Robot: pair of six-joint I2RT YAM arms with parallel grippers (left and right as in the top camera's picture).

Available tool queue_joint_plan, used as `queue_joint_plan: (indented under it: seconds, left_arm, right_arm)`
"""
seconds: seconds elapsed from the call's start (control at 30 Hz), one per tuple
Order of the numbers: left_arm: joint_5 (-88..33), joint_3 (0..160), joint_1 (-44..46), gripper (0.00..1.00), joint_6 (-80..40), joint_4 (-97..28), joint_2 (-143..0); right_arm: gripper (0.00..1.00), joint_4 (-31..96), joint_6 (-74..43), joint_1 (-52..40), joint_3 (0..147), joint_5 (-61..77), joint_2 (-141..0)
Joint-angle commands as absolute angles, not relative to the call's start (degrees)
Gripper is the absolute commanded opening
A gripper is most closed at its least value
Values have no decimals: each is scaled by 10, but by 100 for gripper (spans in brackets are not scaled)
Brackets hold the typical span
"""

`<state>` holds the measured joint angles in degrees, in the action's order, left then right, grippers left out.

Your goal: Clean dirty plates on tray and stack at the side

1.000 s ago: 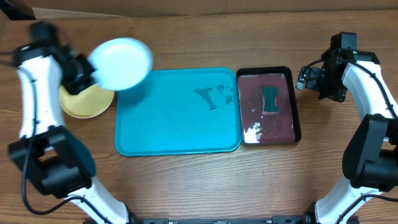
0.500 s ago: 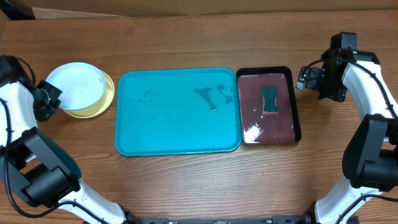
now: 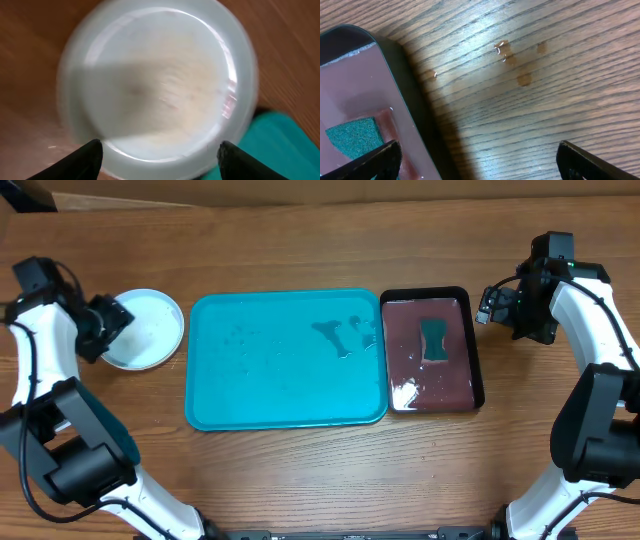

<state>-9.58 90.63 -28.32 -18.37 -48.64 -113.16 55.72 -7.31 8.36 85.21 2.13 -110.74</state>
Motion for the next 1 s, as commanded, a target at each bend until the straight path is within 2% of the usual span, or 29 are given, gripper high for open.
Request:
queue_joint_plan:
  seconds: [0.0, 0.13, 0.17, 0.23, 0.6, 0.97]
  left_arm:
    - [-217, 918, -228, 74, -85, -489, -1127]
    - [-205, 917, -156, 76, -73, -493, -1127]
    - [-203, 917, -138, 79, -73, -493, -1127]
    - [-203, 917, -102, 100, -73, -493, -1127]
    - [-202, 917, 37, 100, -73, -490, -1127]
    - [-201, 917, 72, 100, -73, -490, -1127]
  right_arm:
    - [100, 556, -75, 84, 859, 20, -1094]
    - [100, 556, -75, 84, 859, 20, -1094]
    - [100, 556, -75, 84, 859, 20, -1094]
    - [100, 556, -75, 84, 859, 20, -1094]
    - [100, 556, -75, 84, 859, 20, -1094]
    - [100, 556, -75, 84, 859, 20, -1094]
